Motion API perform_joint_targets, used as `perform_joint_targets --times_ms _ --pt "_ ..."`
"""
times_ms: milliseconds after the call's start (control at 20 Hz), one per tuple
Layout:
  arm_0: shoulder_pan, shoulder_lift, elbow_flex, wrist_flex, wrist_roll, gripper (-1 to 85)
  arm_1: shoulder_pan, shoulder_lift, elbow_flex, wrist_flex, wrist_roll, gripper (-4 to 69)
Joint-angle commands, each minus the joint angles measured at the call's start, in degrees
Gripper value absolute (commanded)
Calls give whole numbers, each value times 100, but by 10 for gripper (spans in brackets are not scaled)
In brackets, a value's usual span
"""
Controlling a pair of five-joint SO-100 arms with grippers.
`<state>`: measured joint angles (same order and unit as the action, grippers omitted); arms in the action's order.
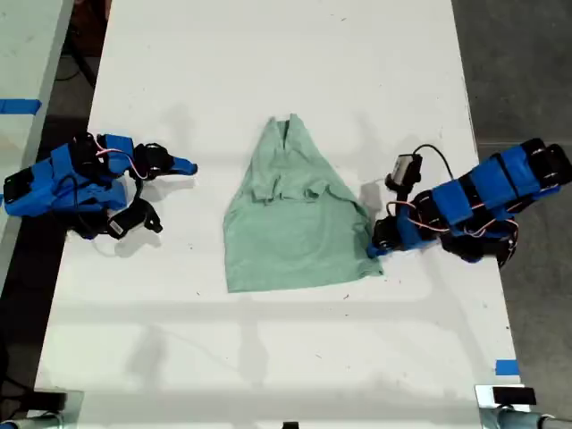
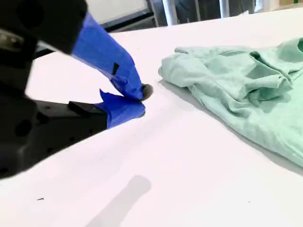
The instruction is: Fold t shirt
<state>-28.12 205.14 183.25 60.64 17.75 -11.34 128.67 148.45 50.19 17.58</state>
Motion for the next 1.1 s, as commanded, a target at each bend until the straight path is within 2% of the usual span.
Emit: perform_joint_targets --times_ms 0,200,500,750,950,1000,1050 --pt "62 35 35 9 26 -1 114 97 -431 580 -176 8" --pt "62 35 35 9 26 -1 281 26 -1512 1468 -765 6" --pt "62 35 35 9 26 -1 501 -571 -3278 1468 -2162 6" --pt "70 35 35 9 26 -1 404 -2505 -5019 1090 -2795 6" --pt "79 35 35 9 26 -1 246 -3964 -6187 1248 -3023 15" --pt "79 35 35 9 26 -1 220 -4078 -6346 1301 -3076 146" --pt "79 35 35 9 26 -1 211 -4078 -6398 1327 -3120 244"
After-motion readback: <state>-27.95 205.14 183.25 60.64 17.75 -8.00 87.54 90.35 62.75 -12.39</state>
